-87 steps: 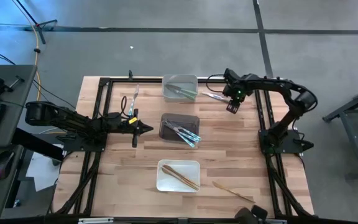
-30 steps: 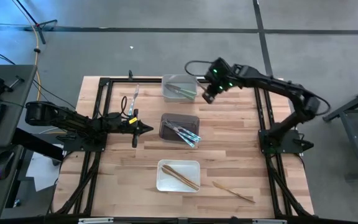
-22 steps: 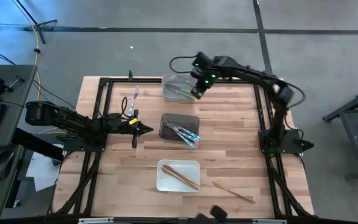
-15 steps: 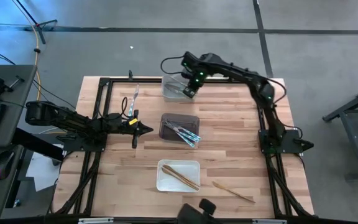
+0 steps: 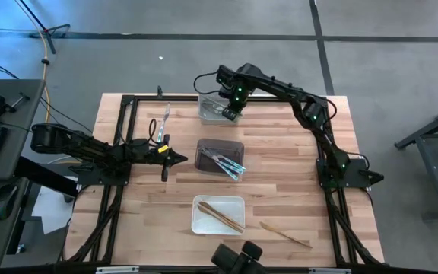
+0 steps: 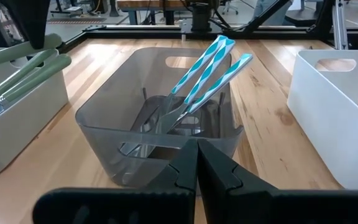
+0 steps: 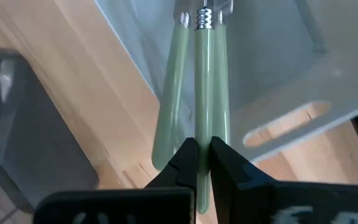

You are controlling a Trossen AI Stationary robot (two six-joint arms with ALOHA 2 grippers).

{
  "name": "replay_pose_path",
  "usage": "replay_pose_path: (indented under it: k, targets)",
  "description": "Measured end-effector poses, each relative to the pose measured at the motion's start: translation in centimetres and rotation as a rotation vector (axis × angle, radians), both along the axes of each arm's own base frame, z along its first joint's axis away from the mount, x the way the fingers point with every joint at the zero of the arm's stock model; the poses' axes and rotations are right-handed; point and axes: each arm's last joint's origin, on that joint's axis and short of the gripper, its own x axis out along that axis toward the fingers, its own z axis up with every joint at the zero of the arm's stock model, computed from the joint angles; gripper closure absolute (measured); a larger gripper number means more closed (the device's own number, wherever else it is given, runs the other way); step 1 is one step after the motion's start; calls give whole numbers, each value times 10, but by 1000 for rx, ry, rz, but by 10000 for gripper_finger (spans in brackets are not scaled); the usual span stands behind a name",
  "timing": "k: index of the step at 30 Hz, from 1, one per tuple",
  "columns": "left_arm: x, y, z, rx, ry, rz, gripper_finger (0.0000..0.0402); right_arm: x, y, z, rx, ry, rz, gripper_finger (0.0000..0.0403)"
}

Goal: Sort silverware by color (type)
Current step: Put the green table knife into the light gray bin

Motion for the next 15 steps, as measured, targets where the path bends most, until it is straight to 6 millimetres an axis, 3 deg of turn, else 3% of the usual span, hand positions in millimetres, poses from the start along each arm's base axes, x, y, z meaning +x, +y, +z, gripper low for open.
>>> replay_pose_path:
  k: [10, 15]
  targets:
    - [0, 0, 0, -2, 0, 1, 401, -1, 0, 0, 3, 16, -1, 402]
    - [0, 0, 0, -3, 0, 1, 401, 0, 0, -1, -10, 10, 3, 380]
